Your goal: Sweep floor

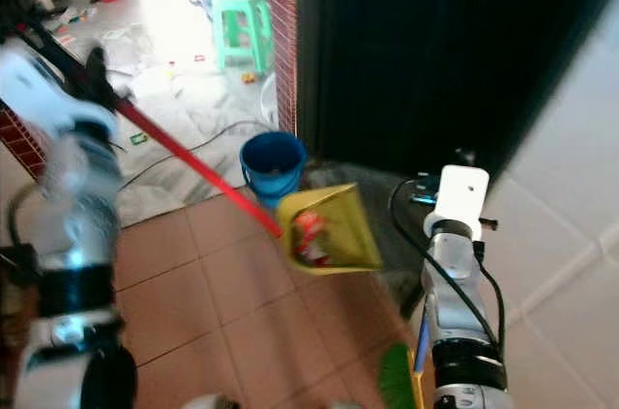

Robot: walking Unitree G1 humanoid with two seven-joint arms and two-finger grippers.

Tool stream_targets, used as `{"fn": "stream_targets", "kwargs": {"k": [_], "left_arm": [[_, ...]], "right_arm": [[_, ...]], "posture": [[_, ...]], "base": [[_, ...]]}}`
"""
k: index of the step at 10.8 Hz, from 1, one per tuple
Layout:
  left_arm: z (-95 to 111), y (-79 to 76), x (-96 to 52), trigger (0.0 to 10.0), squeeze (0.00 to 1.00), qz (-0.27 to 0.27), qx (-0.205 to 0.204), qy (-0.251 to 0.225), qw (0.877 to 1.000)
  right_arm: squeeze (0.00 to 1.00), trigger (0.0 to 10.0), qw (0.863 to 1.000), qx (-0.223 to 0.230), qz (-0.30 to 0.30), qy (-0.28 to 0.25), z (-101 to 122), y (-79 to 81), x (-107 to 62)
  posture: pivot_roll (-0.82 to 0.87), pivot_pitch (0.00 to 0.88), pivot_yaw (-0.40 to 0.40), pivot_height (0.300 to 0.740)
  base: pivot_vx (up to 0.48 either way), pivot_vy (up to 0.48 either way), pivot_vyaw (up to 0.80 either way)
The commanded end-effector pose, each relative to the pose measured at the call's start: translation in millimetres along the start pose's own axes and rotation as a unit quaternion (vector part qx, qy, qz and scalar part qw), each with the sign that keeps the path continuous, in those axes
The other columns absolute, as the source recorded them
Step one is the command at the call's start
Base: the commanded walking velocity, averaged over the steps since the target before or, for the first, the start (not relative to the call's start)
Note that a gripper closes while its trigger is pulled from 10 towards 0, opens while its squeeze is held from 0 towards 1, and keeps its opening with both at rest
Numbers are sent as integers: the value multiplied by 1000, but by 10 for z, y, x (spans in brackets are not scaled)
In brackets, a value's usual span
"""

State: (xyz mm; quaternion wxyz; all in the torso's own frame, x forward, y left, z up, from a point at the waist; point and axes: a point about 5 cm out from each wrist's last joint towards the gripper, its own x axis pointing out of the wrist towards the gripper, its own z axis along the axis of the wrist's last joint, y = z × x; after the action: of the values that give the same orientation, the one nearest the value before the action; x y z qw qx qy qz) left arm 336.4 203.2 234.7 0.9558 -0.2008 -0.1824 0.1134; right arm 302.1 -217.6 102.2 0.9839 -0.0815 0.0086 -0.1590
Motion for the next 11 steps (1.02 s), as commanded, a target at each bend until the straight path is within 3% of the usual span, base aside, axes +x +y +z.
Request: {"fn": "stream_targets", "kwargs": {"k": [1, 4, 11], "left_arm": [[253, 4, 79, 10000, 0, 9, -1, -58, 998], [388, 51, 166, 10000, 0, 18, 8, -84, 996], [472, 173, 233, 10000, 0, 40, 42, -105, 993]], "right_arm": [[0, 10000, 1000, 3, 8, -23, 108, 27, 28], [0, 10000, 1000, 2, 12, -23, 102, 30, 25], [0, 10000, 1000, -4, 17, -25, 91, 41, 0]], "posture": [[-85, 0, 8, 740], [-85, 0, 9, 740], [-87, 0, 8, 740]], "base": [[401, 0, 0], [436, 0, 0], [438, 34, 0]]}}
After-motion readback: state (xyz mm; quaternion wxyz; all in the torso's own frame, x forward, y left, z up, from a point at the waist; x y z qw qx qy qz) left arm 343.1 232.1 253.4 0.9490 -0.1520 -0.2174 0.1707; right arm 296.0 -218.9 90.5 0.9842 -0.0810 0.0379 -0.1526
